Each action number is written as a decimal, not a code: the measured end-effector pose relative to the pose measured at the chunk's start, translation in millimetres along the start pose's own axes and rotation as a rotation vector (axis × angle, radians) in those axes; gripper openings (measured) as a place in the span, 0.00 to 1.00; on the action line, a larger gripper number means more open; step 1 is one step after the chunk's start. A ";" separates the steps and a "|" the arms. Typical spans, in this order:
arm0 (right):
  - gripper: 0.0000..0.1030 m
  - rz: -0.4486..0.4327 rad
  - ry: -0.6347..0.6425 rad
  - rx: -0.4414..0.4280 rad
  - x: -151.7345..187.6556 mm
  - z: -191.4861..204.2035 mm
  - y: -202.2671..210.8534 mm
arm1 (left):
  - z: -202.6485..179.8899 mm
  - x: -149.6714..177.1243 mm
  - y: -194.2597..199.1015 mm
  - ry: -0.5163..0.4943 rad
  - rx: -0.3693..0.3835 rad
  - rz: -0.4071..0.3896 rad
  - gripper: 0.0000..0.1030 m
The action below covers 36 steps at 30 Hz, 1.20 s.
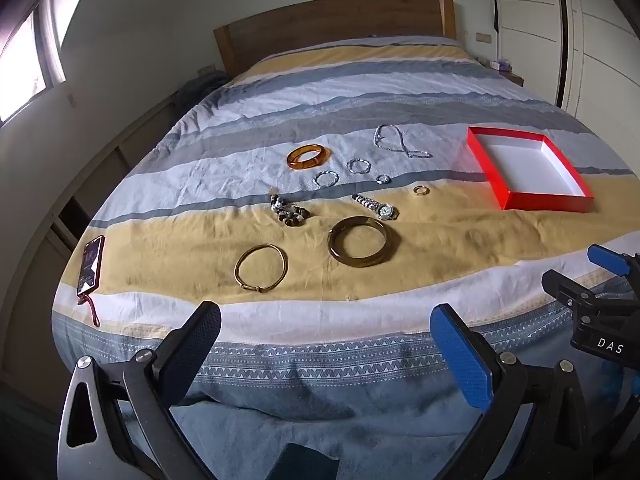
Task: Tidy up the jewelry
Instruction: 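Move both tools toward the bangles lying on the duvet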
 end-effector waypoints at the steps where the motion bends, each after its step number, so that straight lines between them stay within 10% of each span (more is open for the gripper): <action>1: 0.90 -0.002 0.000 -0.001 0.1 0.1 -0.1 | -0.2 0.1 -0.1 0.001 0.001 0.000 1.00; 36: 0.90 -0.012 -0.004 0.021 -2.1 -5.3 1.6 | 13.5 14.7 -20.7 0.074 0.039 0.049 0.99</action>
Point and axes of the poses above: each gripper's, at about its wrist camera, not at the fingertips, and y roughly against the way its jaws point, z to its left, x to its underside, the point moved 10 cm from there along -y, roughly the way its jaws point, and after that the axes turned 2 degrees about x, right-handed, at the moved point
